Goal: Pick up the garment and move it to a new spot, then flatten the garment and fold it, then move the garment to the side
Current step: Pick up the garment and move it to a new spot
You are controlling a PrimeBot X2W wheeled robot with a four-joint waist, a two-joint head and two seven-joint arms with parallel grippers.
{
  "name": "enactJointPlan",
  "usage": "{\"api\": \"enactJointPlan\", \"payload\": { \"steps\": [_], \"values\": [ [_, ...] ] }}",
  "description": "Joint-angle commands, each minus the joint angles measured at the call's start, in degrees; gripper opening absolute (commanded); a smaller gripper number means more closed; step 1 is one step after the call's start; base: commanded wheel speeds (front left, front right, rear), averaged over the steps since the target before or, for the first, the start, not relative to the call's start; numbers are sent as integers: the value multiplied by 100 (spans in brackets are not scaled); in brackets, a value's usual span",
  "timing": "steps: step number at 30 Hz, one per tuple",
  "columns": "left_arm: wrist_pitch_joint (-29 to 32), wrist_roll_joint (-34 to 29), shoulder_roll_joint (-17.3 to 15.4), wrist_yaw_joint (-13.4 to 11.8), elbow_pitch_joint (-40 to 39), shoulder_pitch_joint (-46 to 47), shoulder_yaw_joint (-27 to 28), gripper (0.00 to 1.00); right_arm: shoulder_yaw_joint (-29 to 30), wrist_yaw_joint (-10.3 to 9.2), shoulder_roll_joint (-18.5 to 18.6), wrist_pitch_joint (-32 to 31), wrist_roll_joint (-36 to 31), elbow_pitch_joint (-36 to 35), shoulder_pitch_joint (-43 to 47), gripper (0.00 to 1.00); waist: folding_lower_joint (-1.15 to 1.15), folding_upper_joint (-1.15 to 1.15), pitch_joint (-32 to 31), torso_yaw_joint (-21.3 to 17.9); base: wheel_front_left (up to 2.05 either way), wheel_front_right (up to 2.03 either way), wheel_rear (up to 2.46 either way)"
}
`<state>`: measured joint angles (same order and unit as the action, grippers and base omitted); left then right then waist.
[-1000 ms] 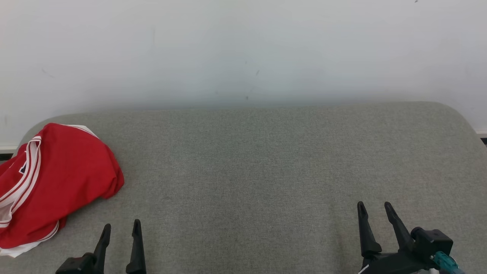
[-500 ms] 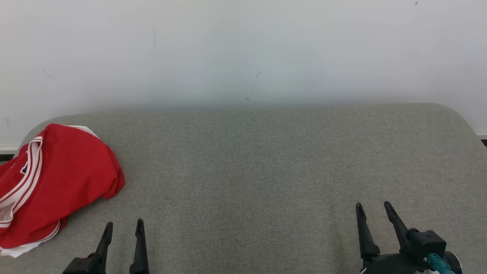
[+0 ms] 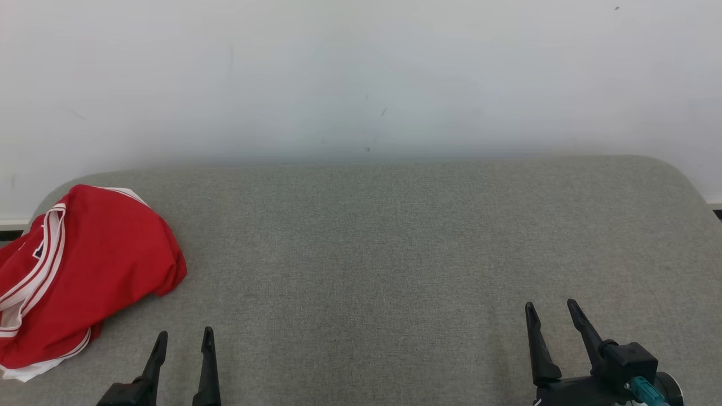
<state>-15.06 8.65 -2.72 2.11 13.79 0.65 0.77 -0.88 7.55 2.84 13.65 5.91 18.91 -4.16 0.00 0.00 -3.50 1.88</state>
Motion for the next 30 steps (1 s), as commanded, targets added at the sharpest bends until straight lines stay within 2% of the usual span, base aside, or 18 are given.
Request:
{"api": "enactJointPlan", "payload": {
  "steps": [1,7,12,30],
  "values": [
    [-18,-35,-30,18,-8,-16,7,100,-10,-12,9,29,6,8,12,100,0,0,-4,1,0,0,0],
    [-18,-17,-30,-11,-40,-57,-34,100,22,-12,9,41,12,23,40,100,0,0,-13,52,0,0,0],
    [-17,35,-31,-51,-42,-98,-80,100,37,-12,8,42,9,10,91,100,0,0,-33,303,0,0,0],
    [-13,-146,-107,51,-65,-189,148,100,-132,-12,8,114,306,142,90,100,0,0,-127,2187,0,0,0]
  ]
}}
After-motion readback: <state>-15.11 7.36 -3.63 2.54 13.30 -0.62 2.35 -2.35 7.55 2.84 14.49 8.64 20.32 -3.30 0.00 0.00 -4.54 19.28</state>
